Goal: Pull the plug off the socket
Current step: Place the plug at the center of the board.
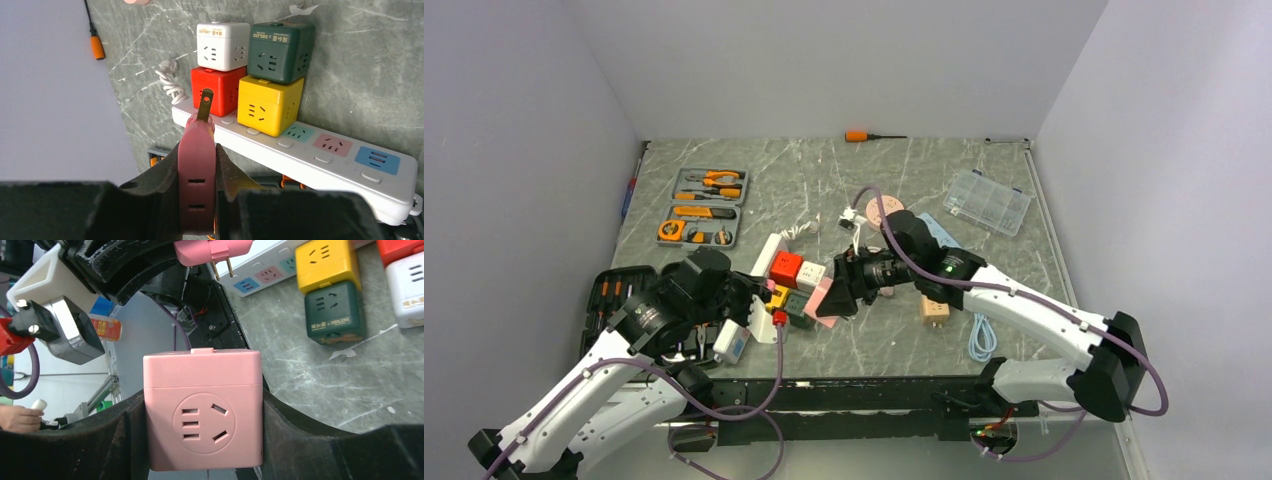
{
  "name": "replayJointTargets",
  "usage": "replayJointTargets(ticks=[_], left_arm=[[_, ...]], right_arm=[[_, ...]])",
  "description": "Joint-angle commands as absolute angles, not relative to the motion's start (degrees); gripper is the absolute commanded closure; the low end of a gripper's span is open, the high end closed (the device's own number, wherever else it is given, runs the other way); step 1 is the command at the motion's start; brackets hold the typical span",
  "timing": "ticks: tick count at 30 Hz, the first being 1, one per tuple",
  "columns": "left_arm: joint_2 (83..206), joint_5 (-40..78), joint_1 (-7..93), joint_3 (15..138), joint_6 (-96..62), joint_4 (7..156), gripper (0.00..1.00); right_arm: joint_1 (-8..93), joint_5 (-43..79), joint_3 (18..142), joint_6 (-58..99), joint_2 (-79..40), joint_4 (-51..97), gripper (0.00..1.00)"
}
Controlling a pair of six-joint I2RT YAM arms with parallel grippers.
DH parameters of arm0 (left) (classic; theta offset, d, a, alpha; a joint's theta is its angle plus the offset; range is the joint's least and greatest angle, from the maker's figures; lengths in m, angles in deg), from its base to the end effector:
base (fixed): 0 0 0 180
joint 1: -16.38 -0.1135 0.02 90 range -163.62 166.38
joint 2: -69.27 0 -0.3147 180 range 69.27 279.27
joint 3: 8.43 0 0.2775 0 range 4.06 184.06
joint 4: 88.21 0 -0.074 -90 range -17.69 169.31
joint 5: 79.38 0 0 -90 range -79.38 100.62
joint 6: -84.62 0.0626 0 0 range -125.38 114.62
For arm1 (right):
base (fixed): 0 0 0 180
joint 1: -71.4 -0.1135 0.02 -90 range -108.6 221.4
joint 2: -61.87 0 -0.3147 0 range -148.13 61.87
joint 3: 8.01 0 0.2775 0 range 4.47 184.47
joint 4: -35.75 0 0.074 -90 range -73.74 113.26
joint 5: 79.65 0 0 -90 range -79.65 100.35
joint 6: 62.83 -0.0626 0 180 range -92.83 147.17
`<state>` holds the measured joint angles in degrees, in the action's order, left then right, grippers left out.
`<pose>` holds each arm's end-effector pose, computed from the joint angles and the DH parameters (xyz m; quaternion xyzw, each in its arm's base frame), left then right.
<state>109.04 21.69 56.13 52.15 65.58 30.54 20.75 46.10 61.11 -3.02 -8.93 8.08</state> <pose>0.1004 -0.0991 0.3256 0.7664 0.4805 0.0279 0.4254 0.1636 0.2572 0.3414 -0.2984 0.7809 0.5133 0.1940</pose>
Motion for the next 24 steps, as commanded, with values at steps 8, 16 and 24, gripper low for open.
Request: replayJointTargets(ticks=[8, 16, 24], left_arm=[[106.23, 21.56, 55.98, 50.12, 65.44, 32.95, 1.0], [106.75, 23.31, 56.23, 49.06, 64.57, 34.37, 1.0], [116.91, 30.51, 56.99, 58.07, 58.61, 31.76, 1.0]], right_arm=[[24.54, 39.76, 60.24, -3.47, -0.31, 6.67, 1.0], [26.48, 29.27, 52.26, -3.64, 5.08, 1.15, 1.0], [26.93, 7.05, 44.34, -10.59, -0.05, -4.25, 1.0]])
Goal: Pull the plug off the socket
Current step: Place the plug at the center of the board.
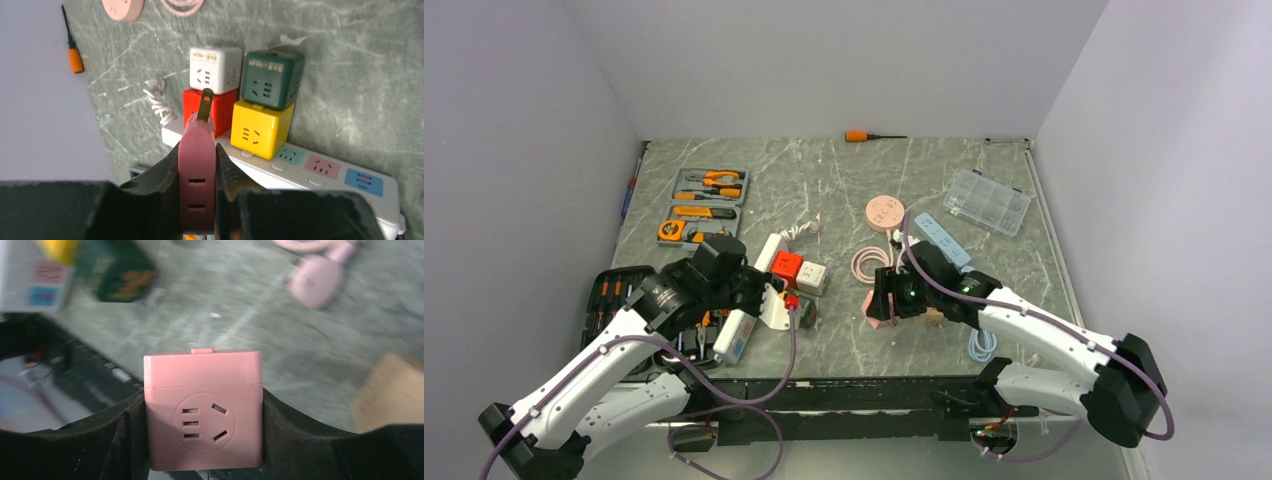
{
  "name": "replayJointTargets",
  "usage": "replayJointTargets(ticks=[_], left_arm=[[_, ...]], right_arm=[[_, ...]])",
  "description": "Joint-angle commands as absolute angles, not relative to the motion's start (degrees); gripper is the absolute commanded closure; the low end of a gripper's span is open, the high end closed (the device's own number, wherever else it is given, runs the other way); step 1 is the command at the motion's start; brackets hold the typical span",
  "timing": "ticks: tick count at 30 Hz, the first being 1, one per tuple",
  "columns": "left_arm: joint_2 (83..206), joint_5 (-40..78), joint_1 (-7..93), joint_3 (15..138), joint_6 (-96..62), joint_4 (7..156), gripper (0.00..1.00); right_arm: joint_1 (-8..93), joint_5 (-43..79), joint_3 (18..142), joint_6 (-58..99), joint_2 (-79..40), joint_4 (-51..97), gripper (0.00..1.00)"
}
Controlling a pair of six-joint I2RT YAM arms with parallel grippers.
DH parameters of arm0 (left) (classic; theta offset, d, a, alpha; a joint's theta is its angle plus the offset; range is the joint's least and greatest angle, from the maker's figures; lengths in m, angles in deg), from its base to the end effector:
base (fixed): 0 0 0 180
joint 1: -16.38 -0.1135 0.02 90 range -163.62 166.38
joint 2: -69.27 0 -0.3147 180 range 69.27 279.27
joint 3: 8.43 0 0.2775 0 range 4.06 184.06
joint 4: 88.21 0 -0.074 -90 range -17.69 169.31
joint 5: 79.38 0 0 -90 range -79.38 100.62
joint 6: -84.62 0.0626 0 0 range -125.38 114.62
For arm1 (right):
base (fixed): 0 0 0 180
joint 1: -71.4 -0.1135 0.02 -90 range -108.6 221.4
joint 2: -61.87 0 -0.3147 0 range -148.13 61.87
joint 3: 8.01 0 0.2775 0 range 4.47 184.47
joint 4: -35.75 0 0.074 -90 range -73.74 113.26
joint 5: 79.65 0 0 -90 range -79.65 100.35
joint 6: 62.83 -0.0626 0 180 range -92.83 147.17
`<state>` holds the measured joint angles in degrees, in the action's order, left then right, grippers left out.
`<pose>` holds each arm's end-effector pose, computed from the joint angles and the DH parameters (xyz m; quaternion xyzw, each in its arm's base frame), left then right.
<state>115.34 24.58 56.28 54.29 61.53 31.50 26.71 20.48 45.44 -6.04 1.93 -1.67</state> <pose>0.1169 -0.1175 0.3267 0.7611 0.5056 -0.0174 0.4060 0.1599 0.1737 0.2604 -0.1261 0.9086 0.3083 0.2522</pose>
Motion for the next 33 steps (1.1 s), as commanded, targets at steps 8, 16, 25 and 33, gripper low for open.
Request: replayJointTargets(ticks=[8, 16, 25, 33], left_arm=[[121.89, 30.03, 64.35, 56.26, 56.98, 36.49, 1.0], [127.83, 28.65, 74.66, 52.19, 55.81, 46.6, 1.0], [142.53, 28.75, 83.41, 53.85, 54.01, 57.05, 1.0], [159.42, 23.06, 88.28, 67.19, 53.01, 55.33, 1.0]], right_arm=[[30.06, -3.8, 39.3, -17.87, -5.21, -1.61, 1.0], [31.0, -14.01, 41.74, -19.86, -12.05, -3.98, 1.0], [31.02, -11.14, 47.65, -17.03, -7.8, -4.67, 0.01], [34.38, -11.84, 60.2, -13.8, -6.3, -9.08, 0.0]])
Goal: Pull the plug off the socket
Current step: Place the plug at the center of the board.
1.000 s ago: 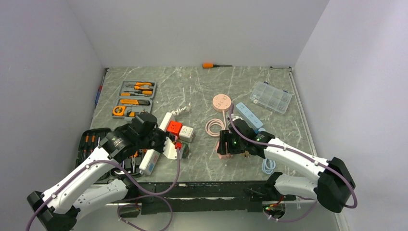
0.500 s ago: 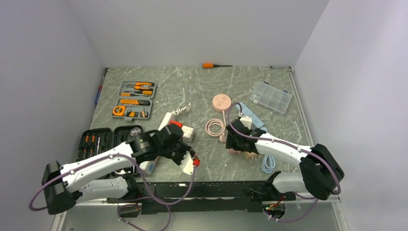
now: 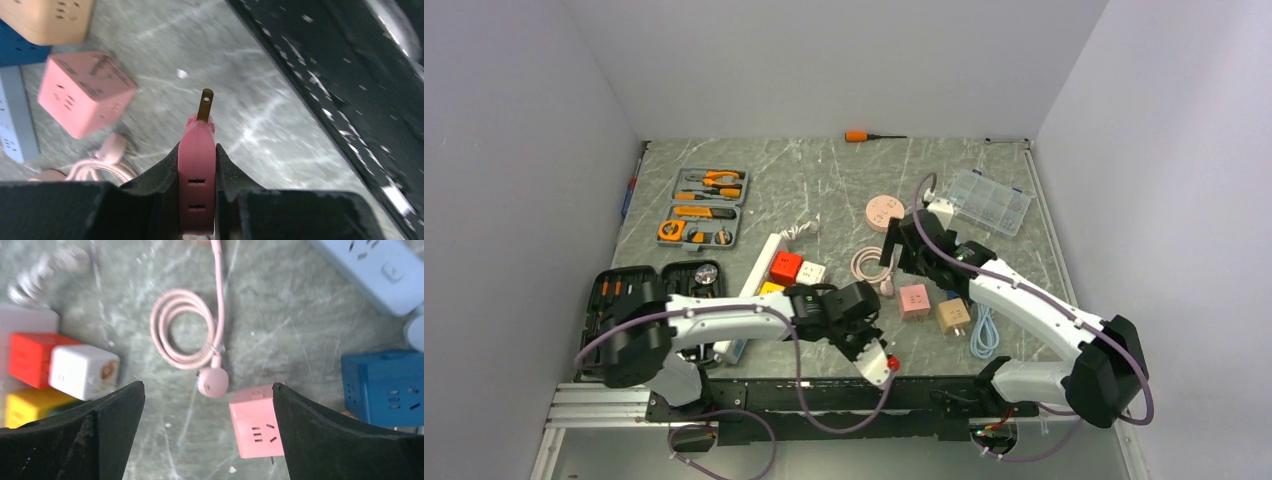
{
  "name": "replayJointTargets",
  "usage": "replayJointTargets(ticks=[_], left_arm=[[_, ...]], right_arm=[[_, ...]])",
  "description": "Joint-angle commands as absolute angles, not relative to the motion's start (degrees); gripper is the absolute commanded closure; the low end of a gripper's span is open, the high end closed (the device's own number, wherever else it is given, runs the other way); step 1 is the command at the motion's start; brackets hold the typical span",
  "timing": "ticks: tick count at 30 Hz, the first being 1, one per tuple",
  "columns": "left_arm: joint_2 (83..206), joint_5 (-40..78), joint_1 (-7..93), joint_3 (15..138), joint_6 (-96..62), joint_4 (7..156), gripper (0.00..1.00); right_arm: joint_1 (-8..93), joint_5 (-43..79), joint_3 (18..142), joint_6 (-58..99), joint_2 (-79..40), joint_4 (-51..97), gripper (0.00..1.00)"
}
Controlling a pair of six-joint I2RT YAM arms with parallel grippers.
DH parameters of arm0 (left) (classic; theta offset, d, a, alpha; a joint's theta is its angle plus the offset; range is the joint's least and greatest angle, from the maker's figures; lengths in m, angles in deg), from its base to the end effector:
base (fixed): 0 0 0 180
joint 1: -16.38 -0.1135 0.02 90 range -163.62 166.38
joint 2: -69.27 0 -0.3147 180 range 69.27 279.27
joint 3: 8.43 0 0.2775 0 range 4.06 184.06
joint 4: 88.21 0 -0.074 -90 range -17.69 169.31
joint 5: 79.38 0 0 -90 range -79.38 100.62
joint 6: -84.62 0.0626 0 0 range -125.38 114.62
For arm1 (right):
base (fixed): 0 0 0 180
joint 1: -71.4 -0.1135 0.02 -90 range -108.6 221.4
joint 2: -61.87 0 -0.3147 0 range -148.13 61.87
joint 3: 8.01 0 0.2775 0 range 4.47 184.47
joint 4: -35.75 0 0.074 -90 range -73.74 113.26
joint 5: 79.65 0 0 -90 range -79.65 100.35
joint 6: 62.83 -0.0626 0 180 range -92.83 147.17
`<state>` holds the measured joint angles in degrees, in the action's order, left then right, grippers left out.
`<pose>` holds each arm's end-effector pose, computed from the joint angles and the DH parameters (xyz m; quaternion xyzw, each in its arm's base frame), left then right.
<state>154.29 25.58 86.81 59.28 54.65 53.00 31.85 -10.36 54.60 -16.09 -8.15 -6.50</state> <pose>0.0962 -0.3188 0.2328 0.8771 0.3629 -0.1502 0.2766 0.2250 0.1571 0.2724 0.0918 0.9209 0.0978 0.3660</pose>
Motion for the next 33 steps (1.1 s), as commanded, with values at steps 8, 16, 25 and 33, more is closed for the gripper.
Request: replayJointTargets(ticks=[8, 16, 25, 33], left_arm=[[178.29, 17.43, 89.53, 84.63, 48.5, 48.31, 0.97], [186.78, 20.47, 89.32, 96.49, 42.07, 36.94, 0.46], [183.84, 27.16, 79.44, 114.81, 39.37, 13.97, 0.01], [169.93, 23.76, 67.22, 117.4, 38.27, -3.04, 0.01]], right_arm=[[43.1, -8.01, 60.78, -11.93, -2.04, -10.78, 0.01], [45.74, -4.94, 57.12, -12.08, -0.35, -9.18, 0.0], [45.96, -5.61, 59.32, -10.91, -0.98, -9.77, 0.0], [45.84, -4.71, 61.67, -9.54, -1.29, -8.54, 0.0]])
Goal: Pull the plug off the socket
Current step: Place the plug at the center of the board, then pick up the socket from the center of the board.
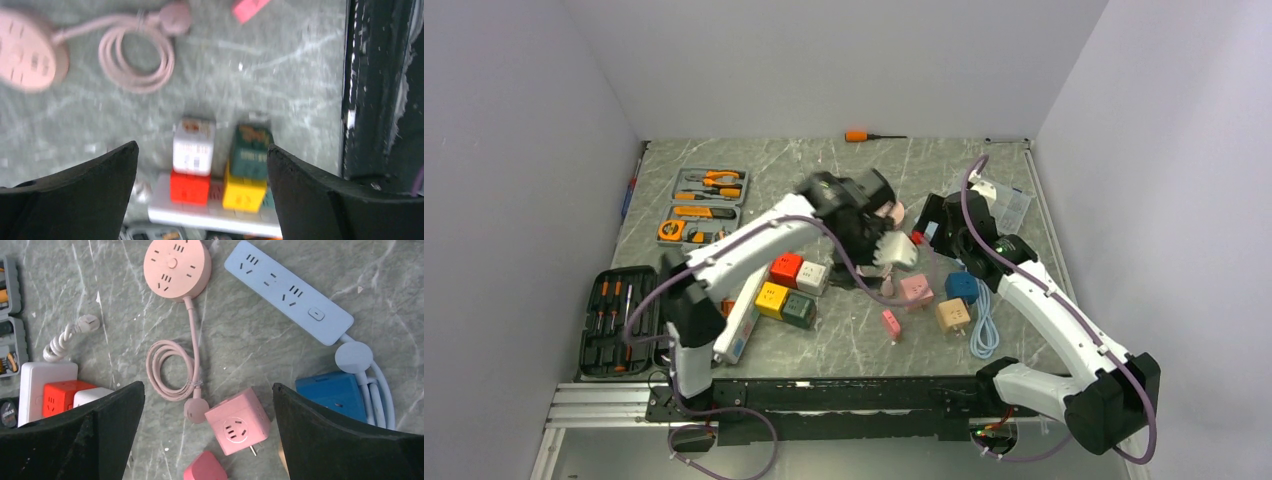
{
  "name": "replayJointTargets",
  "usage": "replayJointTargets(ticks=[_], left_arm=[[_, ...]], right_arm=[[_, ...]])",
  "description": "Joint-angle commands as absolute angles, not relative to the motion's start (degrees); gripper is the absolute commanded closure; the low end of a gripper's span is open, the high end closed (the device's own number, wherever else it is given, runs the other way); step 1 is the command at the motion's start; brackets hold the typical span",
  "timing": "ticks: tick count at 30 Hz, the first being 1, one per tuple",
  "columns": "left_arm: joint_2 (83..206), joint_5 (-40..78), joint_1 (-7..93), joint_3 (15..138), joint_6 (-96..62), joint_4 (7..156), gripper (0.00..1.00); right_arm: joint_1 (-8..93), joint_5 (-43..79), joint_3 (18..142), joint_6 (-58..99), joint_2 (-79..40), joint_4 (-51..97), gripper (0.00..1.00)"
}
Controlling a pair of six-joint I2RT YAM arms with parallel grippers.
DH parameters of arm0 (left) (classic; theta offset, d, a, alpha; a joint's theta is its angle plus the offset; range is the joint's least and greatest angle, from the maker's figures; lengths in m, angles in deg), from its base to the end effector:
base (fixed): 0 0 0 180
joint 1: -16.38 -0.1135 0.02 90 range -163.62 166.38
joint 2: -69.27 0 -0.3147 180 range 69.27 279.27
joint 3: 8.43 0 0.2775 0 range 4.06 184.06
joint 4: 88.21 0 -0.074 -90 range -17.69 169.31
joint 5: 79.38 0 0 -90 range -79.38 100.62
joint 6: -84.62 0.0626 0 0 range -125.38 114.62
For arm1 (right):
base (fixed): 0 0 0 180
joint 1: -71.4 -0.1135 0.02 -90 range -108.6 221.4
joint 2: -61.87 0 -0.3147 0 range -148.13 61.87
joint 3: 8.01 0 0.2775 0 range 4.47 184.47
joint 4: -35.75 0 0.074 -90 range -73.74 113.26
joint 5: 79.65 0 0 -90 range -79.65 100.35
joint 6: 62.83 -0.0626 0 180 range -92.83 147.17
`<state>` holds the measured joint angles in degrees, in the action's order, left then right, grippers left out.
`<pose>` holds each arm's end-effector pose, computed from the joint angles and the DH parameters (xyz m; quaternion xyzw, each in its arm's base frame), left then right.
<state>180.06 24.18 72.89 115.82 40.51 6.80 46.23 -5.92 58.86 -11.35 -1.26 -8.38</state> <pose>0.2329 -0.3786 0.3444 0.7757 0.5994 -0.1308 0.1479 0.2399 0.0933 0.3254 0.1634 0.8856 0.1100 0.4206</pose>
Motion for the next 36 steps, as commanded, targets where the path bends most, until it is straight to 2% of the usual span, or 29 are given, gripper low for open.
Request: replayJointTargets(ticks=[1, 6, 9, 15, 21, 29, 34, 36], left_arm=[[168.44, 23.9, 64.91, 117.5, 37.35, -3.89, 0.01], [160.93, 25.47, 53.07, 116.89, 33.39, -5.77, 0.01], [153.62, 28.14, 45.54, 109.24, 33.6, -1.9, 0.01], [140.94, 25.45, 36.01, 94.84, 31.24, 6.78, 0.01], [138.62, 25.24, 25.64, 79.53, 28.58, 12.37, 0.01], [133.16, 29.39, 18.59, 69.84, 28.41, 13.5, 0.01], [128.89, 28.73, 18.21, 67.72, 28.37, 13.91, 0.01], [127.88, 28.82, 18.14, 66.76, 28.06, 13.84, 0.01]], right_arm=[[45.76, -3.92, 61.91, -9.45, -1.67, -8.14, 0.0], [43.34, -2.41, 62.22, -10.25, -3.79, -6.12, 0.0], [42.19, -2.56, 64.12, -9.99, -5.25, -6.62, 0.01], [41.33, -0.32, 67.66, -8.03, -7.19, -5.89, 0.07], [29.57, -5.45, 72.9, -7.18, -15.02, -7.26, 0.09], [16.66, -8.44, 71.24, -5.59, -20.12, -3.53, 0.13], [15.57, -8.98, 66.82, -7.15, -20.65, -2.41, 0.13], [15.5, -9.1, 65.42, -7.68, -19.87, -1.8, 0.08]])
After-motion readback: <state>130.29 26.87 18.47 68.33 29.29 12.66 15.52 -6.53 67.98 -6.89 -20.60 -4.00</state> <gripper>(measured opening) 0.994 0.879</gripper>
